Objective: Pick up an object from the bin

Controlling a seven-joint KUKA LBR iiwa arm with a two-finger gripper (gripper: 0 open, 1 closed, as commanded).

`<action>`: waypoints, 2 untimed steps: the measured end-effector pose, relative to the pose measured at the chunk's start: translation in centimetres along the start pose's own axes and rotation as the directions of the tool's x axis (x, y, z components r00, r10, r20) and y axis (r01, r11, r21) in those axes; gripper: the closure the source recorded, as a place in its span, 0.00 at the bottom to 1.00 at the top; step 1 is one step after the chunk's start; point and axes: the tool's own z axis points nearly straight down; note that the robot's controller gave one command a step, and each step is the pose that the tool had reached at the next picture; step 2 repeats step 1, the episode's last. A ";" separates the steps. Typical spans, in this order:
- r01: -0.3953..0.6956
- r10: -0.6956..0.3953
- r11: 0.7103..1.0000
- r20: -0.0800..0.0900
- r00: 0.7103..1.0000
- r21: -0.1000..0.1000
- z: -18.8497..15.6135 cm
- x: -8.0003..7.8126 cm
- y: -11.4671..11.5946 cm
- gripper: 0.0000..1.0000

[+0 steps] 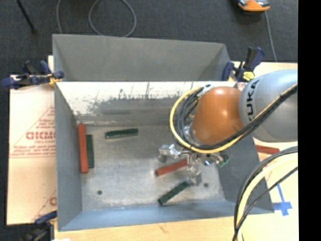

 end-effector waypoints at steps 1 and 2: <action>-0.006 0.006 1.000 -0.001 1.000 0.000 -0.2 0.3 -0.1 1.00; -0.006 0.006 1.000 -0.001 1.000 0.000 -0.2 0.3 -0.1 1.00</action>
Offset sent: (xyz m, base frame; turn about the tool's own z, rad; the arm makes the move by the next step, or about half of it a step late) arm 0.0000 0.0000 0.0000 0.0000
